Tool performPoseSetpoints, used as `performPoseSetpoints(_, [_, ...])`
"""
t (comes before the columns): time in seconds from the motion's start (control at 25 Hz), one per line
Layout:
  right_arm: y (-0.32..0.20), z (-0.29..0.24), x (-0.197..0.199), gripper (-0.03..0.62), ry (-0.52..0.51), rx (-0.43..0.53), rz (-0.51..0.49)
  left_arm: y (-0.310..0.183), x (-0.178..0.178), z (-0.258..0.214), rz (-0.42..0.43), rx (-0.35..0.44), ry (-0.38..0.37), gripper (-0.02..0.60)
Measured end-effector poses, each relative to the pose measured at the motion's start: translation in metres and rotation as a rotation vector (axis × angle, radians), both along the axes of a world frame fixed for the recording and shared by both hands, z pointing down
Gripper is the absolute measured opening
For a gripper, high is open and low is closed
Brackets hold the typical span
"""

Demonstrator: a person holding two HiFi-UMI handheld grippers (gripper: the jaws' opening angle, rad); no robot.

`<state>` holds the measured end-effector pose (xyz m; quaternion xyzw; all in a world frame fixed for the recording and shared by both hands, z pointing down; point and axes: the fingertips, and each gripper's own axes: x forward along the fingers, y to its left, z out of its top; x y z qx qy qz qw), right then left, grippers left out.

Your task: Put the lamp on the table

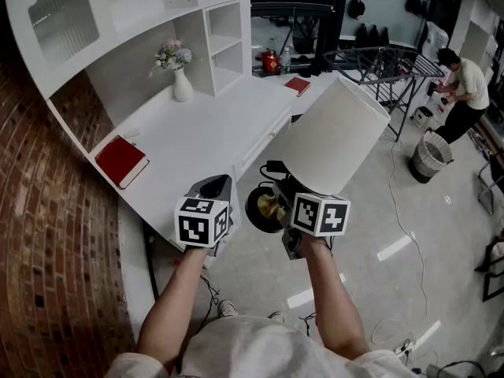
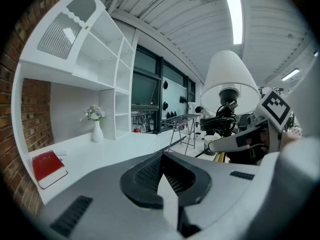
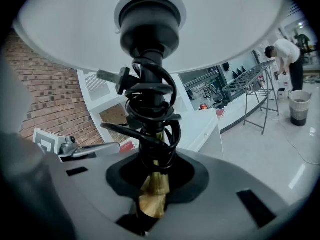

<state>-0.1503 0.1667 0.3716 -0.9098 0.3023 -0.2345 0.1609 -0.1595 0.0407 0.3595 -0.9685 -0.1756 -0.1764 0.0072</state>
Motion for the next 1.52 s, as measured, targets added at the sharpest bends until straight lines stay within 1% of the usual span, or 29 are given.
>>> performPoseSetpoints(0.28, [0.015,0.003,-0.007,0.084,-0.014,0.000,-0.018,0.023,0.000,-0.003,0.017,0.009,0.005,-0.006])
performPoseSetpoints(0.6, [0.046,0.013,-0.013,0.084,-0.030,0.003,-0.023,0.055,-0.002,0.001,0.020,0.021,-0.005,-0.006])
performPoseSetpoints(0.84, [0.069,0.019,-0.017,0.084,-0.034,0.005,-0.044,0.079,-0.002,0.003,0.012,0.036,-0.004,-0.006])
performPoseSetpoints(1.04, [0.079,0.025,-0.015,0.084,-0.036,0.000,-0.054,0.085,0.002,0.006,0.001,0.051,-0.010,-0.006])
performPoseSetpoints(1.24, [0.081,0.030,-0.002,0.084,-0.045,0.009,-0.058,0.083,0.015,0.004,-0.013,0.057,0.000,-0.006])
performPoseSetpoints(1.52, [0.078,0.035,0.034,0.084,-0.054,-0.005,-0.061,0.075,0.054,0.009,-0.019,0.040,0.000,-0.006])
